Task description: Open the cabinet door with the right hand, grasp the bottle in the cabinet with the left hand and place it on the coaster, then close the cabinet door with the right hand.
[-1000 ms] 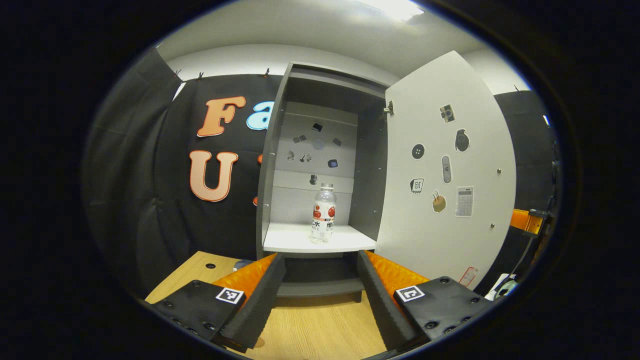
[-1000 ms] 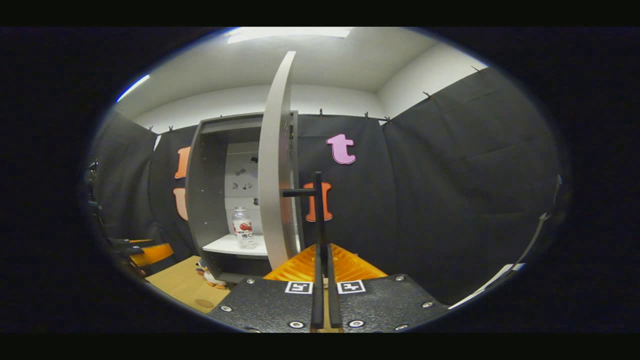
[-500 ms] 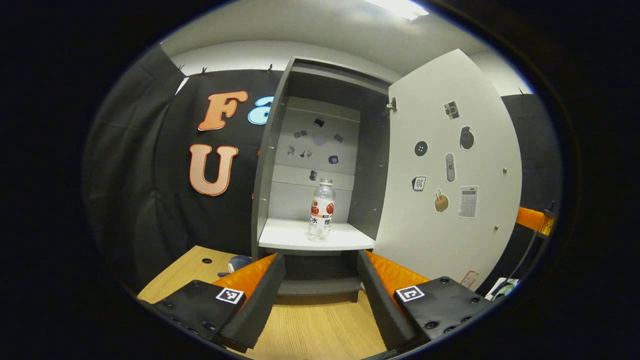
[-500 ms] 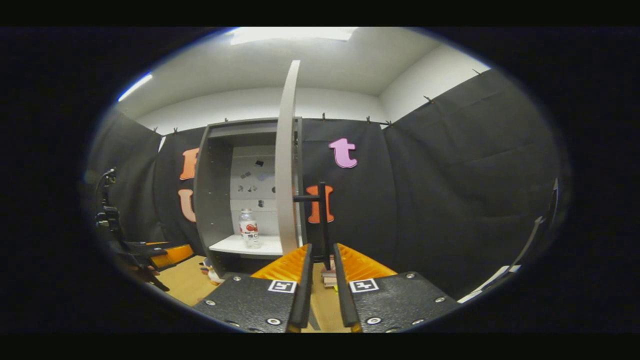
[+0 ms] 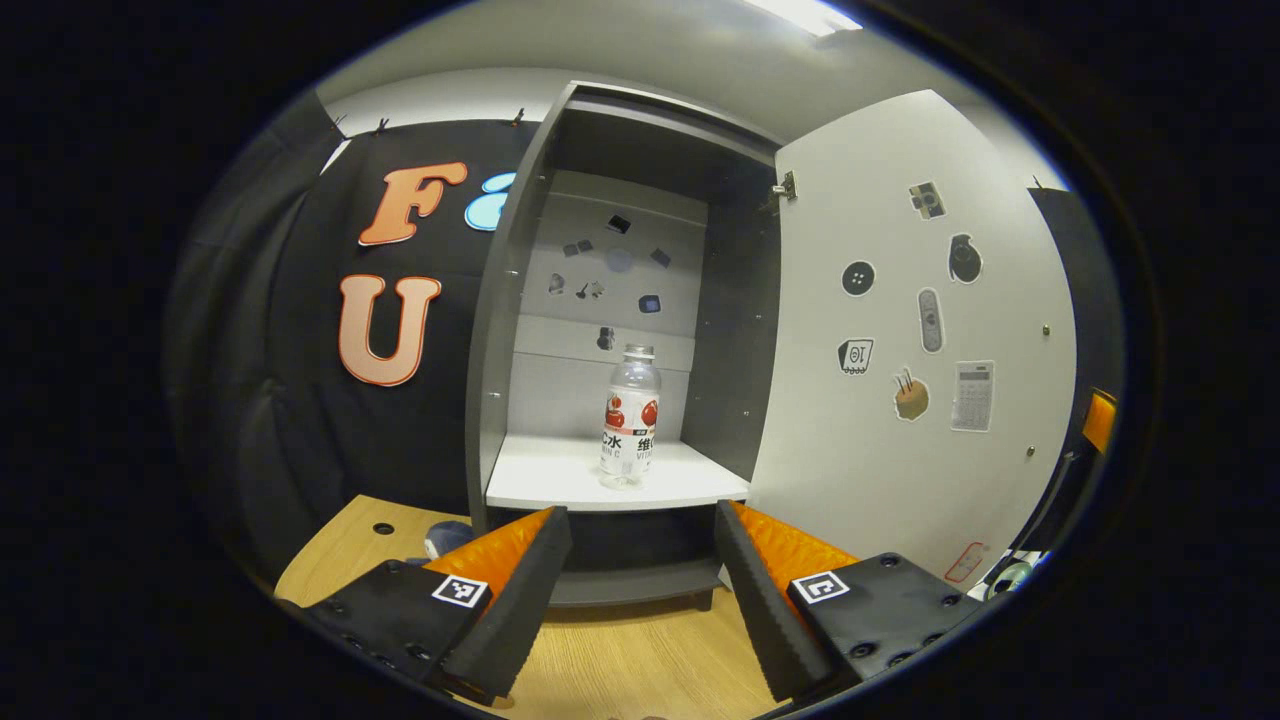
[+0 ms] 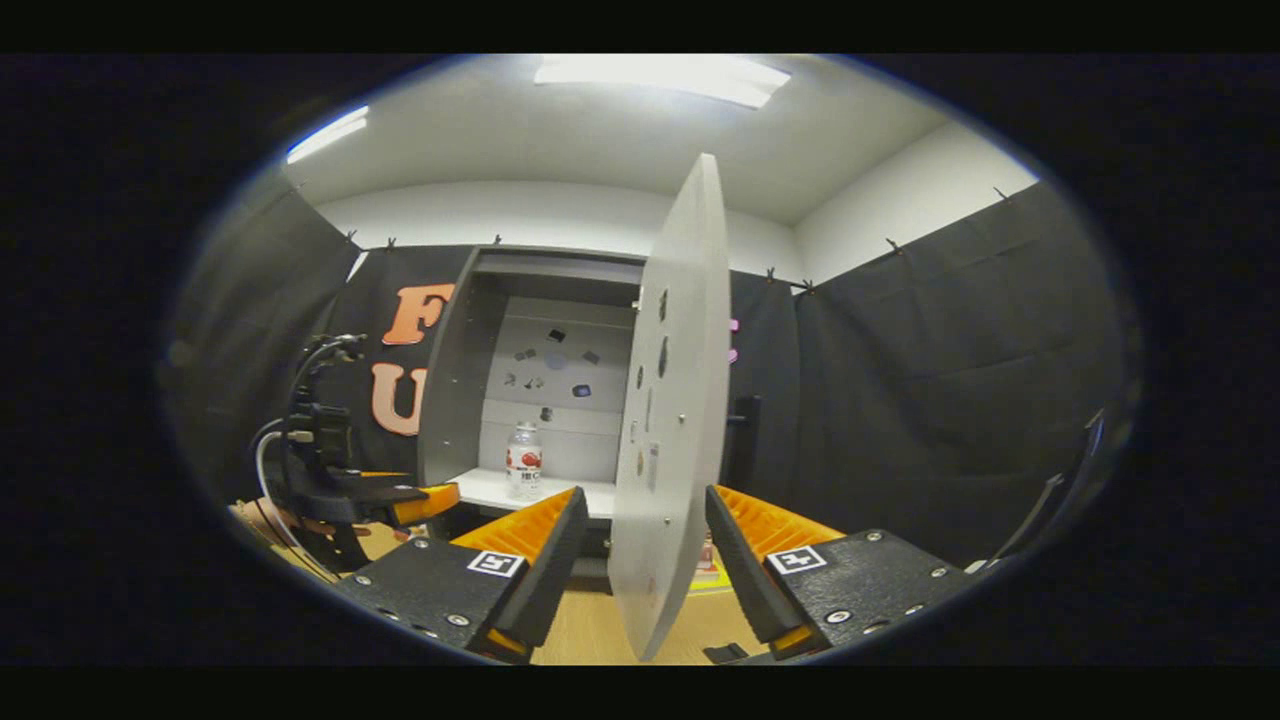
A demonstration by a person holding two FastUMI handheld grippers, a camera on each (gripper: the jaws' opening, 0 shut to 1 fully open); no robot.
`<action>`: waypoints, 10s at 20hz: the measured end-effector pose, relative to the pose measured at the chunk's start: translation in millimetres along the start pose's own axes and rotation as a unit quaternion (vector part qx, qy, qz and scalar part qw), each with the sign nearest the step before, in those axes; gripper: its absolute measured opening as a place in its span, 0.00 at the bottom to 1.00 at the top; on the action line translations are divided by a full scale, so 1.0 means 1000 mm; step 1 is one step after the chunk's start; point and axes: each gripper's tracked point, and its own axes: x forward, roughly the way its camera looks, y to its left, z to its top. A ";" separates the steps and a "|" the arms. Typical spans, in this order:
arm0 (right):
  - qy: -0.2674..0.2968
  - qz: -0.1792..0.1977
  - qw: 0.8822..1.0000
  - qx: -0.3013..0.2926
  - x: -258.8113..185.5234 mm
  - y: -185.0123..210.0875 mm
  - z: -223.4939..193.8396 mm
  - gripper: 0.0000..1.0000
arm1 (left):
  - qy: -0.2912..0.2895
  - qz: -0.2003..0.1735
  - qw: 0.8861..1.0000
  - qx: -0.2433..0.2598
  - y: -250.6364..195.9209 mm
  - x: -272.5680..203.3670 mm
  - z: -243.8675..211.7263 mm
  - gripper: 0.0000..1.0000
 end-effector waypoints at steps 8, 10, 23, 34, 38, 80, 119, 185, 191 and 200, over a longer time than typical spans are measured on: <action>0.007 -0.014 1.000 0.010 0.062 0.077 -0.018 0.93 | -0.015 -0.058 0.998 0.018 0.020 0.095 0.000 0.94; 0.013 -0.015 1.000 0.009 0.076 0.093 -0.027 0.93 | -0.016 -0.072 0.997 0.024 0.021 0.120 -0.003 0.95; 0.083 -0.032 0.995 0.051 0.140 0.141 -0.075 0.94 | -0.021 -0.114 0.993 0.037 0.017 0.253 -0.015 0.95; 0.091 -0.020 0.995 0.038 0.142 0.128 -0.079 0.94 | -0.013 -0.097 0.994 0.047 0.016 0.270 -0.022 0.85; 0.087 -0.016 0.995 0.050 0.139 0.125 -0.077 0.94 | -0.014 -0.088 0.994 0.070 0.016 0.266 -0.020 0.83; 0.140 0.158 0.977 0.037 0.051 0.252 -0.113 0.94 | 0.042 0.088 0.992 0.082 0.180 -0.030 -0.263 0.83; 0.130 0.131 0.981 0.057 0.028 0.242 -0.096 0.95 | 0.096 0.080 0.988 0.095 0.187 -0.024 -0.246 0.94; 0.080 0.184 0.970 0.135 0.144 0.203 -0.053 0.96 | -0.025 0.201 0.979 0.031 0.232 -0.051 -0.002 0.93; 0.101 0.201 0.960 0.165 0.190 0.240 -0.064 0.94 | -0.024 0.203 0.979 0.021 0.256 -0.040 -0.004 0.92; 0.094 0.165 0.972 0.142 0.237 0.269 -0.096 0.95 | -0.018 0.168 0.985 0.020 0.272 -0.016 -0.008 0.92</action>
